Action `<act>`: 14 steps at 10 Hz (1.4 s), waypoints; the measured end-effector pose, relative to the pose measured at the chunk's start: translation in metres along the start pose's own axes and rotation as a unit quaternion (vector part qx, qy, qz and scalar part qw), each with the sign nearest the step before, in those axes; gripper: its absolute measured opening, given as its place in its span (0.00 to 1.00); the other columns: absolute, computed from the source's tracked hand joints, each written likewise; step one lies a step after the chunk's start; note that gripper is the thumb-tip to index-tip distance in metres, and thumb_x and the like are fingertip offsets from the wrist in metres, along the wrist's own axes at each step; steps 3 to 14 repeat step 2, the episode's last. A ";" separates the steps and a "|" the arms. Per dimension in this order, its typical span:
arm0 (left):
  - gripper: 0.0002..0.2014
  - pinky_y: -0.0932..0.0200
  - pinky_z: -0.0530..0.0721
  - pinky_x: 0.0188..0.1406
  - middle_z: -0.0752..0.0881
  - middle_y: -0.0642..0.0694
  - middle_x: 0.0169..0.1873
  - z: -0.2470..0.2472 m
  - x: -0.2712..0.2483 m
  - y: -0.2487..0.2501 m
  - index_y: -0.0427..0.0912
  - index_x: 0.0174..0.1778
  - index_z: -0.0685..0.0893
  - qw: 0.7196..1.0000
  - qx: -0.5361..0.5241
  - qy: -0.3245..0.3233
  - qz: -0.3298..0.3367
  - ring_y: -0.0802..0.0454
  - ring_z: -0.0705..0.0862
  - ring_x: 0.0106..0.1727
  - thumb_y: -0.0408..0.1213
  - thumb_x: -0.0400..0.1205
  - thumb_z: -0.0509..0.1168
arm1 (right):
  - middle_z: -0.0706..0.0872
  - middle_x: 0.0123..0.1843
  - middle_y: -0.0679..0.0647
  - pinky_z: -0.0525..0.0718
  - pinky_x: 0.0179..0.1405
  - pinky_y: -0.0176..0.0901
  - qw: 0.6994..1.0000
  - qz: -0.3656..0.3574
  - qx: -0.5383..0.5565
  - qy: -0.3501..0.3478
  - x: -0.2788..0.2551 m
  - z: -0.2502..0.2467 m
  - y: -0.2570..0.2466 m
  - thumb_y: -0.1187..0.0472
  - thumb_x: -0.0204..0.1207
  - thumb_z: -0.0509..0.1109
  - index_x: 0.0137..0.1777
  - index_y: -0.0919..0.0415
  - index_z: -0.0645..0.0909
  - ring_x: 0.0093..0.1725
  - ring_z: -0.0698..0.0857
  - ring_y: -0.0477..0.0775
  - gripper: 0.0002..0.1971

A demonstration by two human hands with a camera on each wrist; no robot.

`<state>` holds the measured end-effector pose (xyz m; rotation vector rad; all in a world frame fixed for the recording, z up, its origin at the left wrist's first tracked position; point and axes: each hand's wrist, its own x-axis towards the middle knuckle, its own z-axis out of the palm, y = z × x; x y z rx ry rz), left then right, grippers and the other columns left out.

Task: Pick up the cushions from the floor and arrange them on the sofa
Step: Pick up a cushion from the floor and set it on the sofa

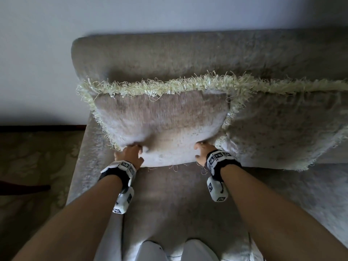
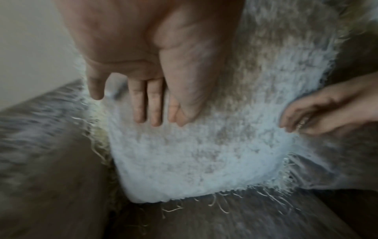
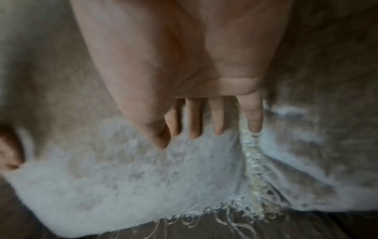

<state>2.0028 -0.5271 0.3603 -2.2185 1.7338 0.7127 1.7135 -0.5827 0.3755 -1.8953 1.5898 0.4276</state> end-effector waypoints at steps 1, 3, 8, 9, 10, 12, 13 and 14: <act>0.18 0.38 0.79 0.63 0.82 0.44 0.62 0.004 0.010 -0.036 0.49 0.58 0.81 0.999 0.001 0.000 -0.050 0.40 0.80 0.64 0.41 0.71 0.69 | 0.72 0.73 0.61 0.80 0.64 0.49 0.999 0.048 -0.003 0.020 -0.013 -0.020 0.015 0.58 0.78 0.67 0.73 0.62 0.71 0.66 0.80 0.62 0.23; 0.13 0.43 0.80 0.60 0.82 0.46 0.58 -0.028 -0.021 -0.022 0.47 0.56 0.81 0.998 0.008 0.039 -0.040 0.42 0.81 0.61 0.42 0.76 0.67 | 0.79 0.62 0.61 0.82 0.53 0.48 0.997 0.040 0.020 0.068 -0.034 -0.047 0.012 0.60 0.78 0.64 0.67 0.66 0.73 0.62 0.83 0.63 0.19; 0.13 0.43 0.80 0.60 0.82 0.46 0.58 -0.028 -0.021 -0.022 0.47 0.56 0.81 0.998 0.008 0.039 -0.040 0.42 0.81 0.61 0.42 0.76 0.67 | 0.79 0.62 0.61 0.82 0.53 0.48 0.997 0.040 0.020 0.068 -0.034 -0.047 0.012 0.60 0.78 0.64 0.67 0.66 0.73 0.62 0.83 0.63 0.19; 0.13 0.43 0.80 0.60 0.82 0.46 0.58 -0.028 -0.021 -0.022 0.47 0.56 0.81 0.998 0.008 0.039 -0.040 0.42 0.81 0.61 0.42 0.76 0.67 | 0.79 0.62 0.61 0.82 0.53 0.48 0.997 0.040 0.020 0.068 -0.034 -0.047 0.012 0.60 0.78 0.64 0.67 0.66 0.73 0.62 0.83 0.63 0.19; 0.13 0.43 0.80 0.60 0.82 0.46 0.58 -0.028 -0.021 -0.022 0.47 0.56 0.81 0.998 0.008 0.039 -0.040 0.42 0.81 0.61 0.42 0.76 0.67 | 0.79 0.62 0.61 0.82 0.53 0.48 0.997 0.040 0.020 0.068 -0.034 -0.047 0.012 0.60 0.78 0.64 0.67 0.66 0.73 0.62 0.83 0.63 0.19; 0.13 0.43 0.80 0.60 0.82 0.46 0.58 -0.028 -0.021 -0.022 0.47 0.56 0.81 0.998 0.008 0.039 -0.040 0.42 0.81 0.61 0.42 0.76 0.67 | 0.79 0.62 0.61 0.82 0.53 0.48 0.997 0.040 0.020 0.068 -0.034 -0.047 0.012 0.60 0.78 0.64 0.67 0.66 0.73 0.62 0.83 0.63 0.19; 0.13 0.43 0.80 0.60 0.82 0.46 0.58 -0.028 -0.021 -0.022 0.47 0.56 0.81 0.998 0.008 0.039 -0.040 0.42 0.81 0.61 0.42 0.76 0.67 | 0.79 0.62 0.61 0.82 0.53 0.48 0.997 0.040 0.020 0.068 -0.034 -0.047 0.012 0.60 0.78 0.64 0.67 0.66 0.73 0.62 0.83 0.63 0.19; 0.13 0.43 0.80 0.60 0.82 0.46 0.58 -0.028 -0.021 -0.022 0.47 0.56 0.81 0.998 0.008 0.039 -0.040 0.42 0.81 0.61 0.42 0.76 0.67 | 0.79 0.62 0.61 0.82 0.53 0.48 0.997 0.040 0.020 0.068 -0.034 -0.047 0.012 0.60 0.78 0.64 0.67 0.66 0.73 0.62 0.83 0.63 0.19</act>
